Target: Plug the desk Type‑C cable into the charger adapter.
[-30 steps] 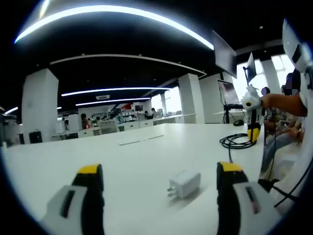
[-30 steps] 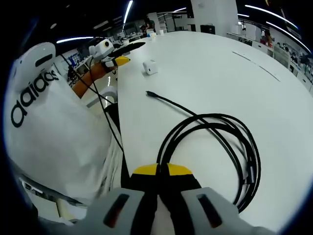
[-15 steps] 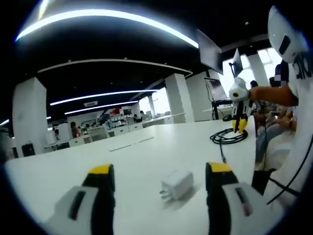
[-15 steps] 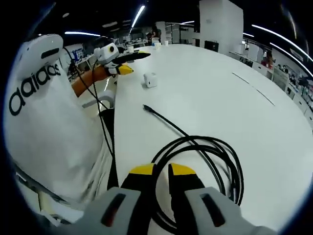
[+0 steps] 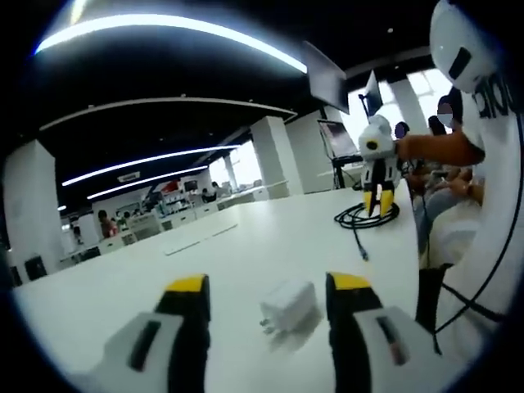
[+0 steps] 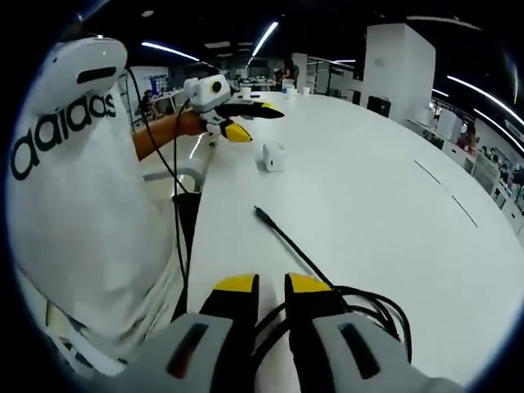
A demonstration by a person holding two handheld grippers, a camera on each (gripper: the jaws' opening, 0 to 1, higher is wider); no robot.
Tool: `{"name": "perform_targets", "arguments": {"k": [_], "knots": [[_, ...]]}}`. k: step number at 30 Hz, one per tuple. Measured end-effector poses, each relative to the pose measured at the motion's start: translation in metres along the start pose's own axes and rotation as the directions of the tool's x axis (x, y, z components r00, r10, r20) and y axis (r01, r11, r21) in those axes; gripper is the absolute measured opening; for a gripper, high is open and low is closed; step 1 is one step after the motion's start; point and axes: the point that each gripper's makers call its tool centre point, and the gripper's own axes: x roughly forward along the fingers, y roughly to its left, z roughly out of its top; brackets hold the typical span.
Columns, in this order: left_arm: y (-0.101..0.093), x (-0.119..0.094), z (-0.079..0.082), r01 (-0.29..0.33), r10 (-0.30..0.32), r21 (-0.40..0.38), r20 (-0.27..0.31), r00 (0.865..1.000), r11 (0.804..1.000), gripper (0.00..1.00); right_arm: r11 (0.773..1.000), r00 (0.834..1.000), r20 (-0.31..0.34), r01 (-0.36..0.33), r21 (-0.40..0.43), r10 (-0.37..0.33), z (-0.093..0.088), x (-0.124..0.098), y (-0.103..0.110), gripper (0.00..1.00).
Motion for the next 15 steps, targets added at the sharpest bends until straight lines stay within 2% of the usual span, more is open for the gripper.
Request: {"name": "perform_targets", "arguments": {"k": [5,7,15], "knots": [[-0.002,0.002,-0.006,0.039,-0.039,-0.011,-0.027,0.999,0.999,0.49,0.999,0.999,0.019,-0.027,-0.017,0.028,0.010,0.013,0.001,0.12],[-0.005,0.003,-0.009,0.071,-0.071,-0.013,-0.047,0.996,0.997,0.48,0.999,0.999,0.018,-0.036,-0.023,0.037,0.012,0.018,0.001,0.12],[-0.005,0.011,-0.021,0.132,-0.134,-0.027,-0.091,0.987,0.991,0.42,0.997,0.997,0.035,-0.066,-0.036,0.067,0.021,0.031,0.001,0.11]]}}
